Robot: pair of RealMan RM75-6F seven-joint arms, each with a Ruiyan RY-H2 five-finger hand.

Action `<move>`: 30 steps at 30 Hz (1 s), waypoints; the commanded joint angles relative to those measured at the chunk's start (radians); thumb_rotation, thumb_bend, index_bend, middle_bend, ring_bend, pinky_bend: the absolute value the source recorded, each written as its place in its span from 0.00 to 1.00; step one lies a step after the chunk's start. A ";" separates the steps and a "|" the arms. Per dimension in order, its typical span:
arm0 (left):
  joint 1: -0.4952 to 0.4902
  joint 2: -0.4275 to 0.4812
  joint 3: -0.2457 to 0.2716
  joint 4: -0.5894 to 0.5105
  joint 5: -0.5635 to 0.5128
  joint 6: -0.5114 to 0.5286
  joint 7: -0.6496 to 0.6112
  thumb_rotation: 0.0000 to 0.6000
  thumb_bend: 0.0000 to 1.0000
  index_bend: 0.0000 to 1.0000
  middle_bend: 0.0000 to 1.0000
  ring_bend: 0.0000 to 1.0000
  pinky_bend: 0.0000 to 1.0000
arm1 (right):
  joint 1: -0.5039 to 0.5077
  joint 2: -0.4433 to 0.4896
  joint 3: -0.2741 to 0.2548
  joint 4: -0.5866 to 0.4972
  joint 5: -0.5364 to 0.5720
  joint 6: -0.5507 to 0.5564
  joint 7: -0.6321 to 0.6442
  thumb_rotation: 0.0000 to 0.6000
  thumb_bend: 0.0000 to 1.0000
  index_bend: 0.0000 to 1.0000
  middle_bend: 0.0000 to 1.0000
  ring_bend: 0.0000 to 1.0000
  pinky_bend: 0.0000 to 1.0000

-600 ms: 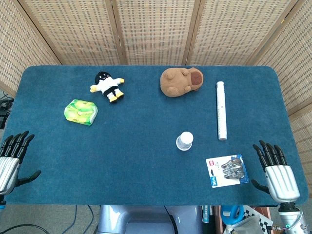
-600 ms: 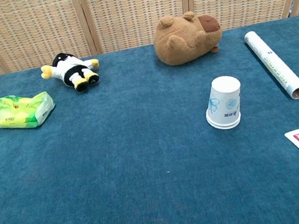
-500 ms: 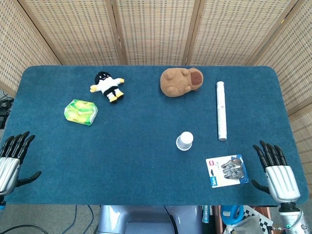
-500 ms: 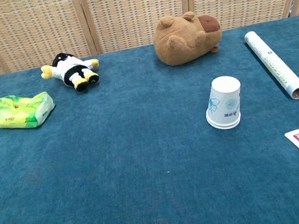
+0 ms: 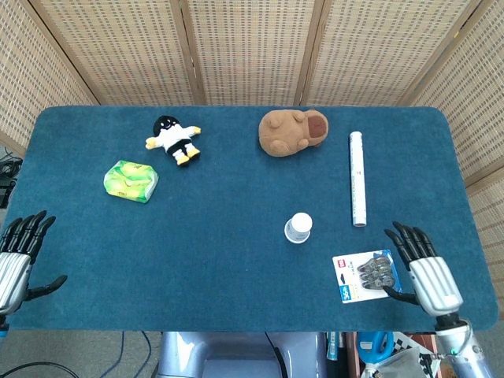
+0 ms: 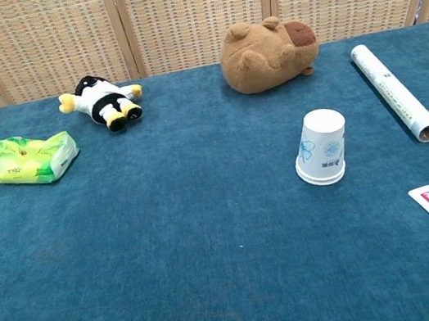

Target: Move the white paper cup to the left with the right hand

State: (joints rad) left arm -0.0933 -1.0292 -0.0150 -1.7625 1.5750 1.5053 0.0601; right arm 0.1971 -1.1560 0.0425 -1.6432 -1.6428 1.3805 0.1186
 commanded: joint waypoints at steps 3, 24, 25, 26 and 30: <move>-0.005 0.004 -0.008 -0.006 -0.013 -0.007 0.000 1.00 0.17 0.00 0.00 0.00 0.00 | 0.181 -0.063 0.114 0.039 0.136 -0.233 0.114 1.00 0.09 0.15 0.00 0.00 0.00; -0.029 0.023 -0.019 0.005 -0.071 -0.068 -0.050 1.00 0.17 0.00 0.00 0.00 0.00 | 0.401 -0.296 0.239 0.103 0.571 -0.473 -0.071 1.00 0.30 0.27 0.00 0.00 0.00; -0.029 0.023 -0.019 0.005 -0.071 -0.069 -0.050 1.00 0.17 0.00 0.00 0.00 0.00 | 0.404 -0.297 0.239 0.103 0.578 -0.475 -0.078 1.00 0.30 0.28 0.00 0.00 0.00; -0.029 0.023 -0.018 0.004 -0.070 -0.069 -0.050 1.00 0.17 0.00 0.00 0.00 0.00 | 0.408 -0.299 0.238 0.105 0.589 -0.476 -0.087 1.00 0.30 0.28 0.00 0.00 0.00; -0.028 0.024 -0.016 0.004 -0.066 -0.066 -0.050 1.00 0.17 0.00 0.00 0.00 0.00 | 0.417 -0.310 0.241 0.107 0.644 -0.481 -0.111 1.00 0.30 0.29 0.00 0.00 0.00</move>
State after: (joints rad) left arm -0.1210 -1.0056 -0.0316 -1.7585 1.5090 1.4394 0.0099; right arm 0.6092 -1.4597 0.2813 -1.5364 -1.0181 0.9009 0.0187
